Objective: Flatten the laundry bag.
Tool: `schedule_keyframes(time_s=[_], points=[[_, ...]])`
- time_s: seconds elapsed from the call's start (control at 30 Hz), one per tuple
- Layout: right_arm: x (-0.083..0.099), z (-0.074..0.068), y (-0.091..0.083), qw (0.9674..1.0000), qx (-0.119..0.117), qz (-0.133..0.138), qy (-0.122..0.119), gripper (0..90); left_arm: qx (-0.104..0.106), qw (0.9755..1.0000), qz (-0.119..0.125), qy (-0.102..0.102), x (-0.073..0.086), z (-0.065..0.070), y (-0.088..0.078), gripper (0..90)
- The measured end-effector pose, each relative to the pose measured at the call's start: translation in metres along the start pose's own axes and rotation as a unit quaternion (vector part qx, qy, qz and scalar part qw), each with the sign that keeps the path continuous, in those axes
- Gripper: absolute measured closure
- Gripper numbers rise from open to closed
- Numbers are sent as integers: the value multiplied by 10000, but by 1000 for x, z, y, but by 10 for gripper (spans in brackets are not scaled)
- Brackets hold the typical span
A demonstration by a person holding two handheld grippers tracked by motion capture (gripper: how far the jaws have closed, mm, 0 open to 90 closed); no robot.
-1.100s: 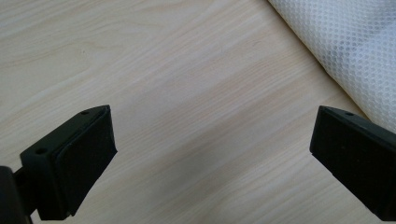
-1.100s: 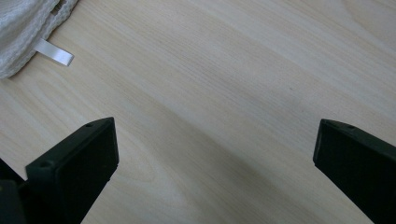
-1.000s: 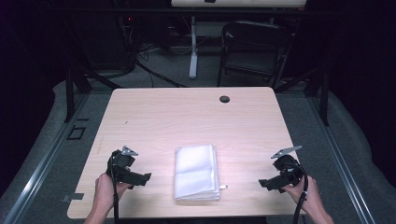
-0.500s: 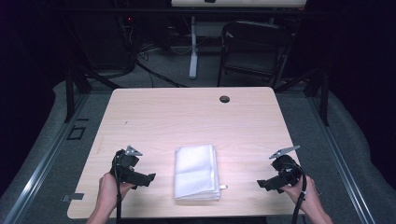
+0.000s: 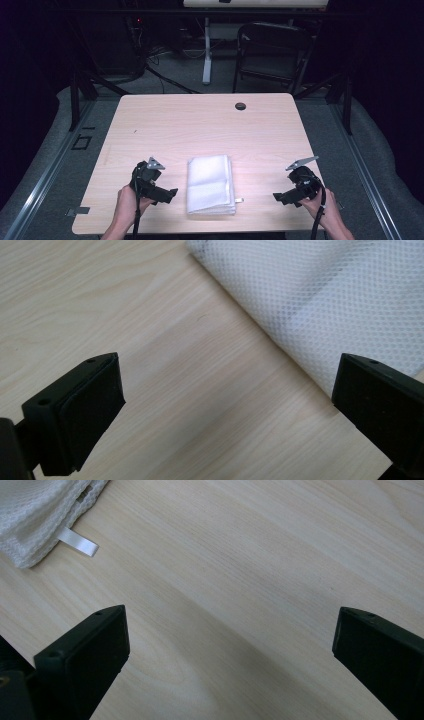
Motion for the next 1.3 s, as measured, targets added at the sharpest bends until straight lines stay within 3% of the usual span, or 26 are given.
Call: schedule_keyframes(time_s=[0.47, 1.07, 1.3], points=[[-1, -4, 3, 10000, -63, -45, 5, 16, 334, 9981, 31, 513, -13, 41, 6, 9], [-1, -5, 5, 9999, -117, -7, 63, 18, 684, 9914, -65, 1113, -22, 80, 20, 55], [-1, -5, 5, 9999, -115, -92, 16, 20, 717, 9886, -70, 1324, -26, 93, 25, 77]])
Point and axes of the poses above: each handheld gripper's, and its own axes: y roughly forward along the jaws, x roughly out of its underside, z roughly to its right, the point moved 6 cm from there along y, roughly forward along the jaws, and after that the axes turned 11 degrees about -x, right-handed, at the moved point
